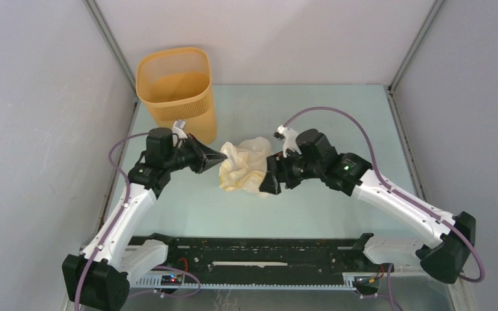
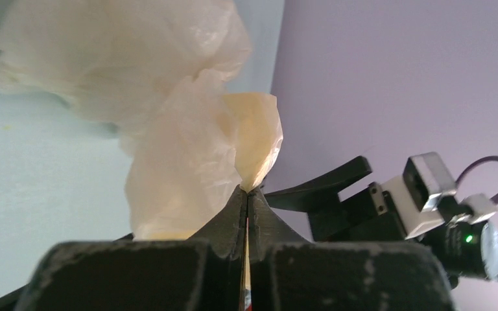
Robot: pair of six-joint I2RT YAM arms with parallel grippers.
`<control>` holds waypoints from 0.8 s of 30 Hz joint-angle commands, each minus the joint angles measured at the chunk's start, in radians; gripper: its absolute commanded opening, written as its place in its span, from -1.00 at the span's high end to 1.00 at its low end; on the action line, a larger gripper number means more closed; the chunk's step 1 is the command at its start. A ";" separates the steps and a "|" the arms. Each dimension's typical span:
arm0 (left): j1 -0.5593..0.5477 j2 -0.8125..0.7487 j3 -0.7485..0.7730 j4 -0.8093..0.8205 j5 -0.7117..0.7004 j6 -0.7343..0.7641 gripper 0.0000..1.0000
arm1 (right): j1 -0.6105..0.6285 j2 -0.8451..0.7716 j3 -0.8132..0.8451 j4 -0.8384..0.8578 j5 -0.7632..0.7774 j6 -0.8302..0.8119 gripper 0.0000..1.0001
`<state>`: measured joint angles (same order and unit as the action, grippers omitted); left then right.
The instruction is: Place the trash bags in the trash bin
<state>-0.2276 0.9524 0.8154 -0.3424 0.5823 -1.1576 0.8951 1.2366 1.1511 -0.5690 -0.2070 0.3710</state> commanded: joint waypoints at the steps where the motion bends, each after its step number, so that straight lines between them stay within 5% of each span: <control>1: -0.006 -0.063 -0.050 0.093 -0.018 -0.193 0.99 | 0.190 0.056 0.076 0.102 0.367 -0.049 -0.81; 10: -0.010 -0.107 -0.128 0.179 -0.028 -0.294 0.99 | 0.318 0.230 0.242 0.146 0.673 -0.012 -0.74; 24: -0.012 -0.099 -0.126 0.242 -0.009 -0.319 0.99 | 0.346 0.294 0.266 0.140 0.872 -0.005 -0.37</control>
<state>-0.2337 0.8650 0.6872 -0.1459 0.5606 -1.4605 1.2377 1.5375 1.3899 -0.4519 0.5327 0.3622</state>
